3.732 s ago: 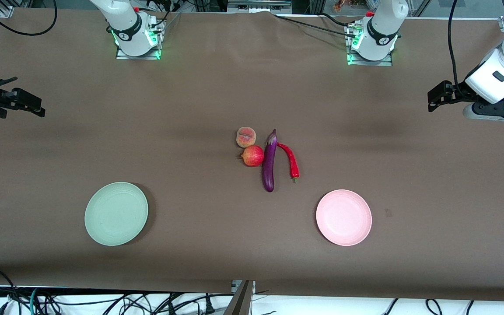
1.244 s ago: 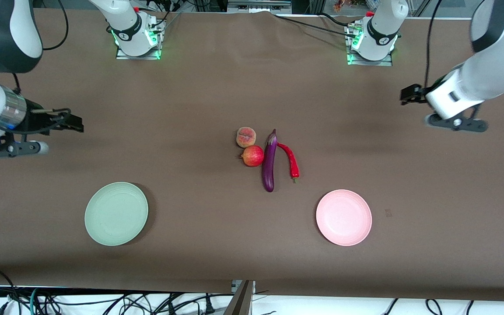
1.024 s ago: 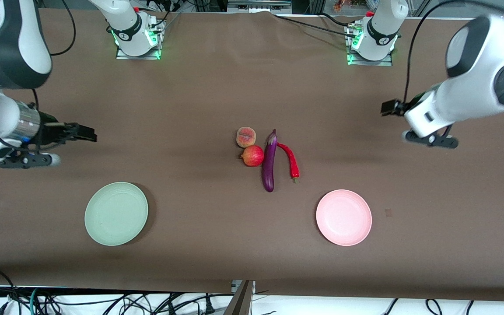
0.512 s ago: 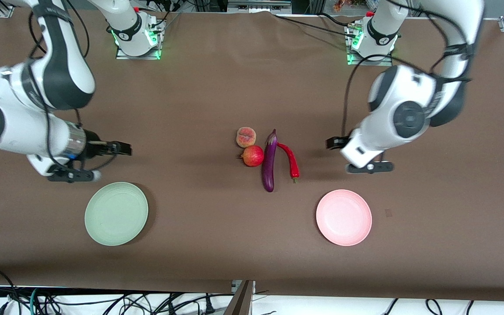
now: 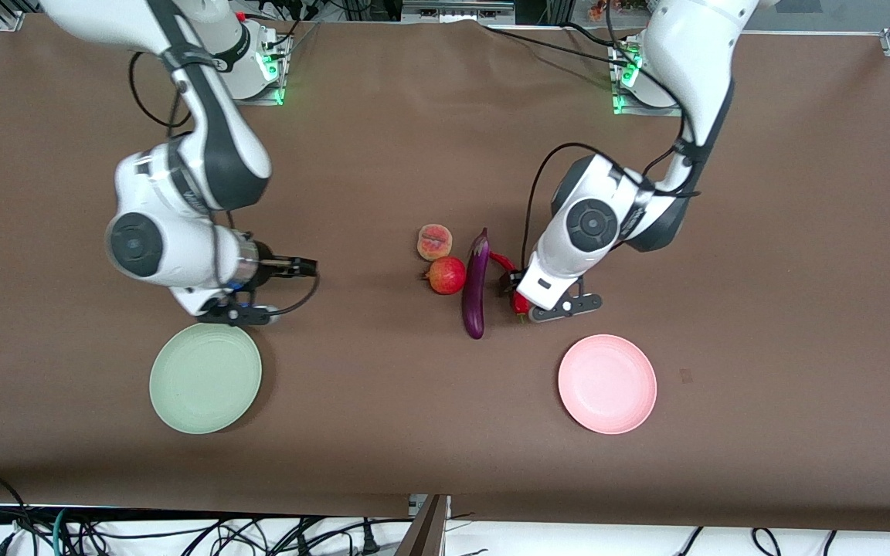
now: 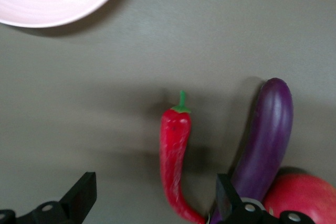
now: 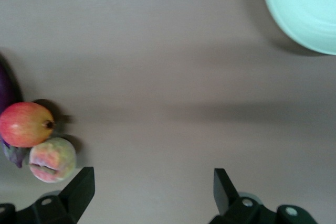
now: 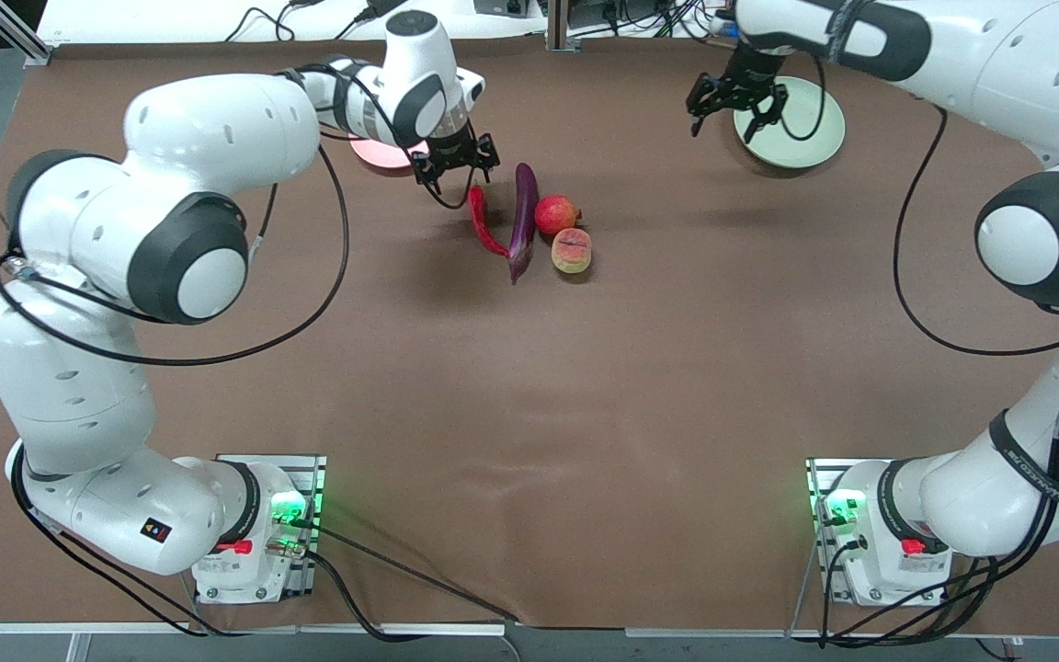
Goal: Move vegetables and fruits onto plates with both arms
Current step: 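Grasp the peach with the right gripper while the left gripper grasps the chili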
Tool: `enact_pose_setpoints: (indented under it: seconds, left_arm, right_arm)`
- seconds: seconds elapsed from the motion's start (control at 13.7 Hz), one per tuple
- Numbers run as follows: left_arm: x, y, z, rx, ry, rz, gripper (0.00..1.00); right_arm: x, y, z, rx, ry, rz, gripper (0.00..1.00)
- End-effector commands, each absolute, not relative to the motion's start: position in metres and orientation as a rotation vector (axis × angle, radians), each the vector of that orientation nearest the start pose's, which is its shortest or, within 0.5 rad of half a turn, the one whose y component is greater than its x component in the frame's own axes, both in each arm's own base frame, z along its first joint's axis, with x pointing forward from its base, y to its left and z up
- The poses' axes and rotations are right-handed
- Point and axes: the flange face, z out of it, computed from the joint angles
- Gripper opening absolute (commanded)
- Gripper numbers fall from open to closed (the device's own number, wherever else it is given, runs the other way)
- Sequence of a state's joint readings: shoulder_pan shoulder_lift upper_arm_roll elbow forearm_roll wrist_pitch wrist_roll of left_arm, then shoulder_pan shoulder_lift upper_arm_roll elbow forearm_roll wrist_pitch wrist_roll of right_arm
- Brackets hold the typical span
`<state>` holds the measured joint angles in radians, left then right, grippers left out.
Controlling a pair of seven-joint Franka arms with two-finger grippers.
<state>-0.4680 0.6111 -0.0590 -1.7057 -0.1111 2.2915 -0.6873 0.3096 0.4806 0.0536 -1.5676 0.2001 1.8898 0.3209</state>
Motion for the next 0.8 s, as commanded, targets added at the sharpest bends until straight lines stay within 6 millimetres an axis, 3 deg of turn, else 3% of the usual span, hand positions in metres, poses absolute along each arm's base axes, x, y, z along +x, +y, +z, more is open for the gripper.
enact_pose_setpoints:
  seconds: [0.0,0.22,0.44,0.51,0.73]
  left_arm:
    - [0.580,-0.352,0.204,-3.200,-0.382,0.093,1.00]
    - [0.575,-0.355,0.191,-3.168,-0.305,0.069,1.00]
    - [0.566,-0.363,0.179,-3.150,-0.254,0.077,0.42]
    - [0.565,-0.365,0.177,-3.148,-0.247,0.080,0.32]
    - [0.565,-0.362,0.173,-3.142,-0.248,0.091,0.26]
  right_arm:
    - [0.614,0.278,0.330,-2.941,0.095,0.317,1.00]
    - [0.599,0.323,0.304,-2.886,0.074,0.336,1.00]
    - [0.581,0.365,0.286,-2.894,0.103,0.321,0.99]
    - [0.574,0.380,0.282,-2.895,0.109,0.310,0.99]
    - [0.560,0.412,0.261,-2.897,0.159,0.266,0.99]
